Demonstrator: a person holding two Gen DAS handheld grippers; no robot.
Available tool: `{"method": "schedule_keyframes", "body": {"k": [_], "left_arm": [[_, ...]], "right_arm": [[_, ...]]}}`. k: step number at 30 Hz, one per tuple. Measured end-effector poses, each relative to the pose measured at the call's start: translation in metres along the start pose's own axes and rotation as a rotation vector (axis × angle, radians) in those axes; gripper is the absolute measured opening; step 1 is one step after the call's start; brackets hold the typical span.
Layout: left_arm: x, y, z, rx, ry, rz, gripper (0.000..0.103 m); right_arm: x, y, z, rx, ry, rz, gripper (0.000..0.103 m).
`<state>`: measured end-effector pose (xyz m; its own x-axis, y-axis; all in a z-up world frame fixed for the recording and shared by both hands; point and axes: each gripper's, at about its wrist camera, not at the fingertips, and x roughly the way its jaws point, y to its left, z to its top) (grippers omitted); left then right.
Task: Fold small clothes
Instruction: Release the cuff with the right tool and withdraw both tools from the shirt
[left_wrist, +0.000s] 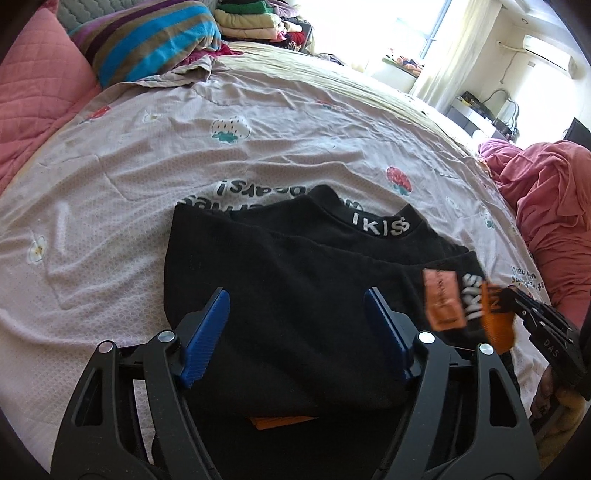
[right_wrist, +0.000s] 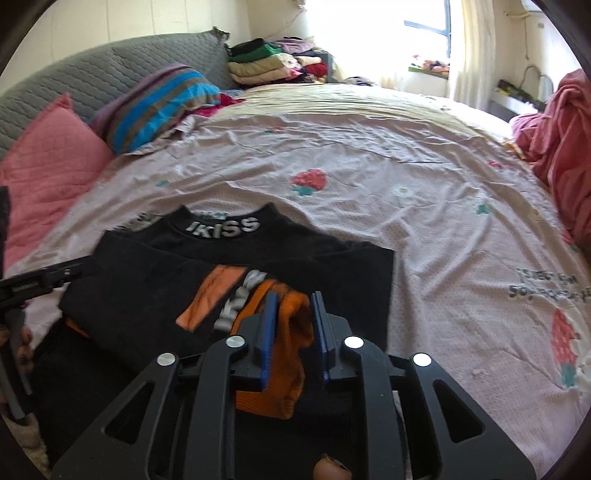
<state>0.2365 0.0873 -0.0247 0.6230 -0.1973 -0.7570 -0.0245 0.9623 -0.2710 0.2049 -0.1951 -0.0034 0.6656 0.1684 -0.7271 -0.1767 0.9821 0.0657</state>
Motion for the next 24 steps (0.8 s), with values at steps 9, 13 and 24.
{"method": "schedule_keyframes", "body": {"k": [9, 13, 24], "left_arm": [[0.022, -0.002, -0.016, 0.067, 0.083, 0.031, 0.061], [0.026, 0.001, -0.024, 0.081, 0.095, 0.045, 0.061], [0.023, 0.004, -0.03, 0.074, 0.077, 0.033, 0.061]], "right_arm": [[0.007, 0.032, -0.001, -0.067, 0.029, 0.064, 0.043], [0.019, 0.058, -0.004, -0.126, 0.082, 0.103, 0.047], [0.048, 0.044, -0.027, -0.071, 0.23, 0.076, 0.057]]}}
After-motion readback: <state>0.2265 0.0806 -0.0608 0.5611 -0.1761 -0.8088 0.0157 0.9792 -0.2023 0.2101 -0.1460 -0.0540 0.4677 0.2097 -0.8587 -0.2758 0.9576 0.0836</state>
